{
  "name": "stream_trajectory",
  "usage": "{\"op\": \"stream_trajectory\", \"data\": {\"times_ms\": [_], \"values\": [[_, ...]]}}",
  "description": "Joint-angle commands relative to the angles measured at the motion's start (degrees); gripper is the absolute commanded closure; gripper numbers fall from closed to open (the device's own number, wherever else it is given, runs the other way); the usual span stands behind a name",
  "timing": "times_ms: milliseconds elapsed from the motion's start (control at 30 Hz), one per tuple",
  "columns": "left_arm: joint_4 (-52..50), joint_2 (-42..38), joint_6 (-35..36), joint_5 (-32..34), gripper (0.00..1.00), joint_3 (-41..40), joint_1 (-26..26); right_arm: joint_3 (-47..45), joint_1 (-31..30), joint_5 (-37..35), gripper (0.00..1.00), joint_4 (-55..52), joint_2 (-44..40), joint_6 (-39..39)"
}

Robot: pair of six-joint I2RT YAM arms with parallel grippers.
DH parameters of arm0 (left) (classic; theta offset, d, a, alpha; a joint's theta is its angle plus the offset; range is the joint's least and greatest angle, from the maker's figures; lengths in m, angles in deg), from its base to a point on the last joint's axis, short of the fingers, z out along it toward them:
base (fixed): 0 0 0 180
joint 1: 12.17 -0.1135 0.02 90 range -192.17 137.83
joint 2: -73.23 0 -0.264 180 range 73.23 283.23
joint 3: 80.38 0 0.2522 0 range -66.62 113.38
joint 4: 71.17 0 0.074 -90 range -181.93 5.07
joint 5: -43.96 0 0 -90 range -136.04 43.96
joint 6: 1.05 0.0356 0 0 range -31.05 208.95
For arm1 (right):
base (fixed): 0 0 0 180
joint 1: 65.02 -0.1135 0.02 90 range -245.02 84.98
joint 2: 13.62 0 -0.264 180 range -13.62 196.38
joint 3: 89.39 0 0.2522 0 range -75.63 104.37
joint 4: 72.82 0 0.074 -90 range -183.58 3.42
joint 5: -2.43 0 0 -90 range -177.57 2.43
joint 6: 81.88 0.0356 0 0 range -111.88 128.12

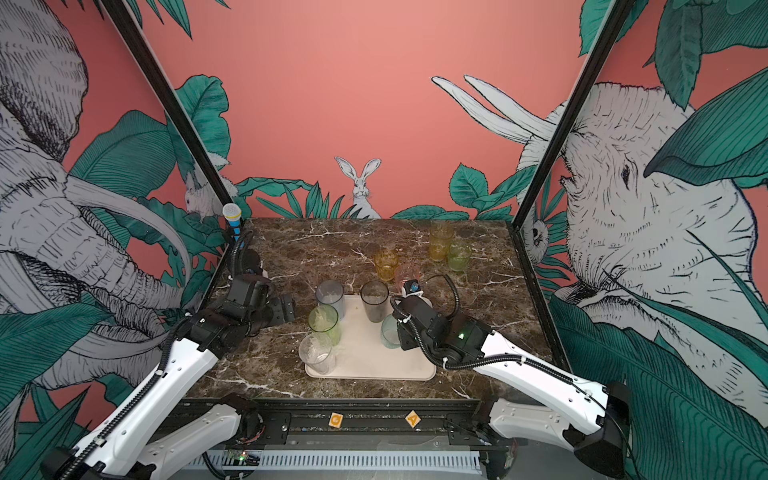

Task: Place the glasses into the tray
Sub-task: Place the glass on the tray.

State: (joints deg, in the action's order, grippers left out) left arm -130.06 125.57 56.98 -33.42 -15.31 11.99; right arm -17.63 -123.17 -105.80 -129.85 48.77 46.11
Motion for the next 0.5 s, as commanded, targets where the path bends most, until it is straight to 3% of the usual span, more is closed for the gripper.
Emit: {"op": "stream_trajectory", "data": {"times_ms": [0,467], "values": [[-1.3,-1.4,-0.7,0.6,0.06,-0.6,-0.4,-0.5,-1.1,-2.0,1.00,3.5,1.1,1.4],[-1.4,-1.4,-0.6,0.6,0.06,-0.6,-0.3,-1.7,-3.4,-1.9,1.00,8.0,5.3,2.3]]}}
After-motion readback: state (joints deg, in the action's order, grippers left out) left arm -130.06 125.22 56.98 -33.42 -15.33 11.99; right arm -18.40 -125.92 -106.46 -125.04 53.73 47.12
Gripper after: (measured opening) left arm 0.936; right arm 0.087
